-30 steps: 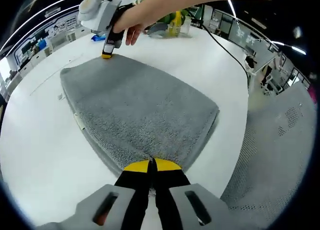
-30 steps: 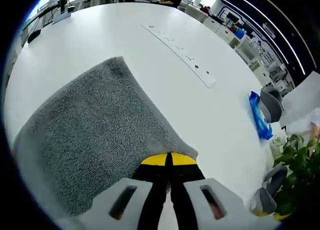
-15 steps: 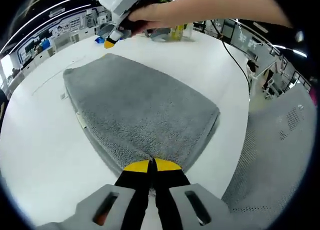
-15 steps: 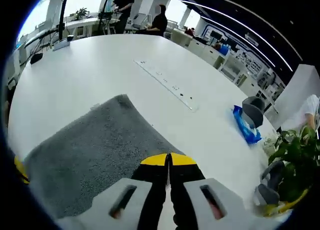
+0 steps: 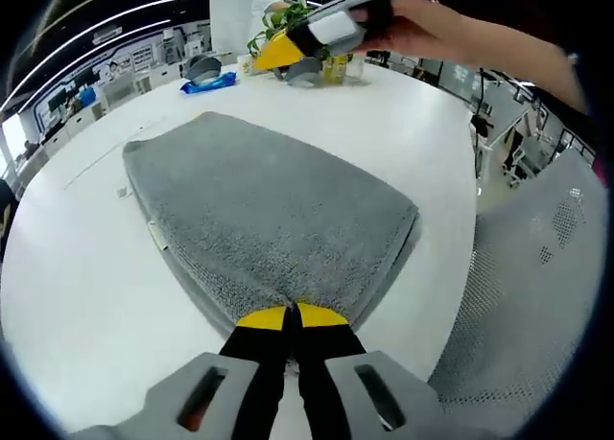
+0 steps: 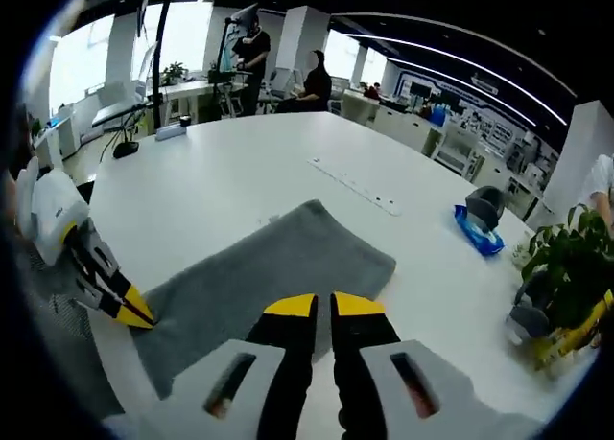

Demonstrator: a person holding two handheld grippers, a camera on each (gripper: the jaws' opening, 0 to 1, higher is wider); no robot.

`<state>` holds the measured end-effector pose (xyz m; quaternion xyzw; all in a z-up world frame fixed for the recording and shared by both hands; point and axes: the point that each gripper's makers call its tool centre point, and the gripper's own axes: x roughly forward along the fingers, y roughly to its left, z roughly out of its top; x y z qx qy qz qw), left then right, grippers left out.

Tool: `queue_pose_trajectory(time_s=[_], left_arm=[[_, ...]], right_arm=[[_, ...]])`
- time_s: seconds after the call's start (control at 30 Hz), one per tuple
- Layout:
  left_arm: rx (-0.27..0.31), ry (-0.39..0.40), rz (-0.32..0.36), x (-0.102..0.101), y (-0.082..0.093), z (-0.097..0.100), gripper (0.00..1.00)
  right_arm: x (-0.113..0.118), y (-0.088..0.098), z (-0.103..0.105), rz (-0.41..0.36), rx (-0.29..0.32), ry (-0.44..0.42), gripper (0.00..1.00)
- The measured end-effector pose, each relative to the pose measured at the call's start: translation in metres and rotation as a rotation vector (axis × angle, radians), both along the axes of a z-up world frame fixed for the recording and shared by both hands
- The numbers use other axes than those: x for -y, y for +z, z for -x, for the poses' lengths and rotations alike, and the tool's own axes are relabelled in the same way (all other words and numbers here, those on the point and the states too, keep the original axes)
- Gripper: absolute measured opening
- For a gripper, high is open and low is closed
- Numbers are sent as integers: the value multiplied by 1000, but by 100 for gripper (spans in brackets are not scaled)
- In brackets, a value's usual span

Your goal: Fold the towel on the table until its edges align and the towel forms a compact rectangular stack.

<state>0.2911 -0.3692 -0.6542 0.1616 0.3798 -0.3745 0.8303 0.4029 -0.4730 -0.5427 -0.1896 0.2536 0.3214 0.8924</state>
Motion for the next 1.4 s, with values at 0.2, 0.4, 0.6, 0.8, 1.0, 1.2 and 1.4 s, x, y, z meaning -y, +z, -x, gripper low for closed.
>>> queue_pose_trajectory(time_s=[0.2, 0.4, 0.6, 0.8, 1.0, 1.2, 1.4], left_arm=[[14, -61, -32, 0, 7, -3, 3], [86, -50, 97, 0, 42, -10, 5], [177, -127, 116, 3, 61, -12, 11], [220, -278, 34, 4, 50, 5, 18], [160, -338, 11, 6, 32, 19, 24], [118, -369, -52, 1, 12, 27, 28], [117, -384, -87, -1, 3, 28, 28]], right_arm=[[1, -2, 36, -56, -45, -19, 12], [-1, -15, 60, -47, -65, 10, 16], [-7, -20, 81, -51, -80, 53, 18], [-12, -44, 101, -6, -123, 102, 18], [-13, -70, 117, 73, -182, 164, 20], [-15, -86, 134, 50, -280, 188, 23], [-17, -99, 146, 124, -302, 253, 25]])
